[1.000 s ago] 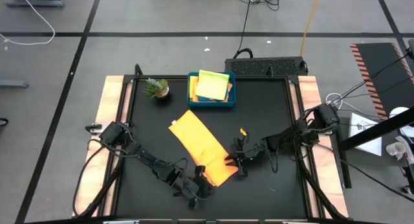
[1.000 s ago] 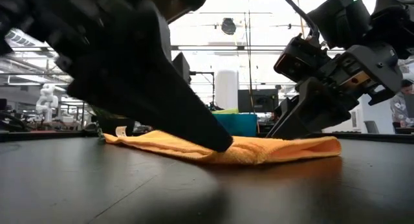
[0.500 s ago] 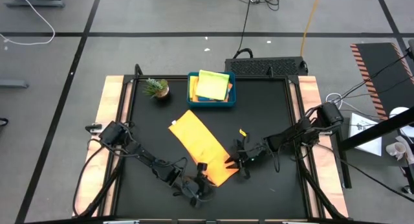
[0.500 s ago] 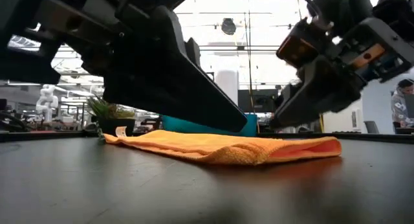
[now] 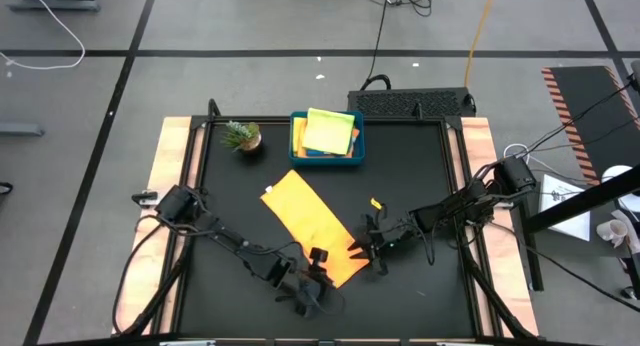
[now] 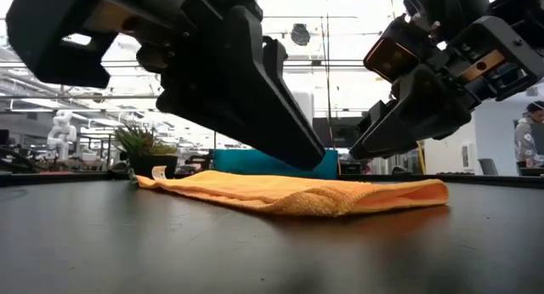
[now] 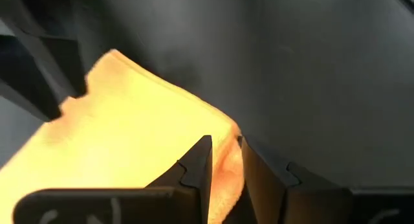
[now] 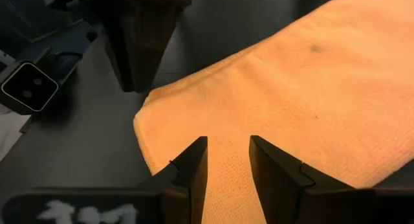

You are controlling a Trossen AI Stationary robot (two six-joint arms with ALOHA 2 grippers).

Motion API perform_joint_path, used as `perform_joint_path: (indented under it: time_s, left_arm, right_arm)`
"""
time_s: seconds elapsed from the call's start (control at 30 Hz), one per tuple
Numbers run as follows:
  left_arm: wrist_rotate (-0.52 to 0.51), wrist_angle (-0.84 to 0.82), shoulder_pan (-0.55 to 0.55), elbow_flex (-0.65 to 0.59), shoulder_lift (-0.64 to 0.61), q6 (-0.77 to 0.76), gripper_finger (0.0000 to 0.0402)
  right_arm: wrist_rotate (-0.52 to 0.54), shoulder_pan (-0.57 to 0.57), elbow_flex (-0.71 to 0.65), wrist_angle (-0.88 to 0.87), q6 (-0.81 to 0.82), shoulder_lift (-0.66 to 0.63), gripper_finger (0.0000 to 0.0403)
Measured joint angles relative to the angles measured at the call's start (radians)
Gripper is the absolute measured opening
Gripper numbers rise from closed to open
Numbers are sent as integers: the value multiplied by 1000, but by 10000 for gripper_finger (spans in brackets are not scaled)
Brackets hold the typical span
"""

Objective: Fold microfiber towels
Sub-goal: Fold the orange microfiber cloth

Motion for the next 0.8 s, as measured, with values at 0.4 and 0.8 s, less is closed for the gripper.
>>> perform_joint_path:
  time_s: [0.4,0.8]
  left_arm:
    - [29,-1,3,12,6,-16,226]
    - [-34,-42,2,11,36,4,263]
  right_arm:
    - [0,0,0,-16,-8,0,105]
    - [-1,0,0,-19,-22,0,105]
